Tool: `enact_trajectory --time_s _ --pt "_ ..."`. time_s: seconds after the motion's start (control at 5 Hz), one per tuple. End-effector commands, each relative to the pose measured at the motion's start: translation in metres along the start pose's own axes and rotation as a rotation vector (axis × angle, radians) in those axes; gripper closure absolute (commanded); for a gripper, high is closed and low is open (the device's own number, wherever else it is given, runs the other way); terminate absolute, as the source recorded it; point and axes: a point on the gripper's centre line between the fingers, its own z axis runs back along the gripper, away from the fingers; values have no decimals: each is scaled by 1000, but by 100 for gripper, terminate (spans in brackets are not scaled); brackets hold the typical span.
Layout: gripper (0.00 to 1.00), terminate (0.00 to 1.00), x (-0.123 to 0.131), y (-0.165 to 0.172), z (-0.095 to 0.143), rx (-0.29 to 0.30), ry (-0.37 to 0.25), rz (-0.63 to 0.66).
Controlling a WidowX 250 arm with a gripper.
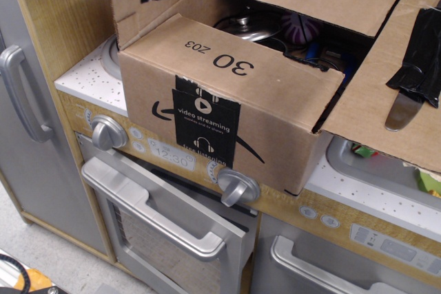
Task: Open large4fbox flaps
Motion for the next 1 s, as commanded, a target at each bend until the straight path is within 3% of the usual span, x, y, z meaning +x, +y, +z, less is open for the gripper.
enact_trajectory --time_s 0.0,0.2,0.6,0.8 --pt "0 0 -26 32 -25 -50 -132 26" --pt "0 0 -29 25 -48 -220 -168 92" --pt "0 0 -16 3 -64 -422 -159 162" --pt "0 100 -13 -11 -67 -452 -177 173"
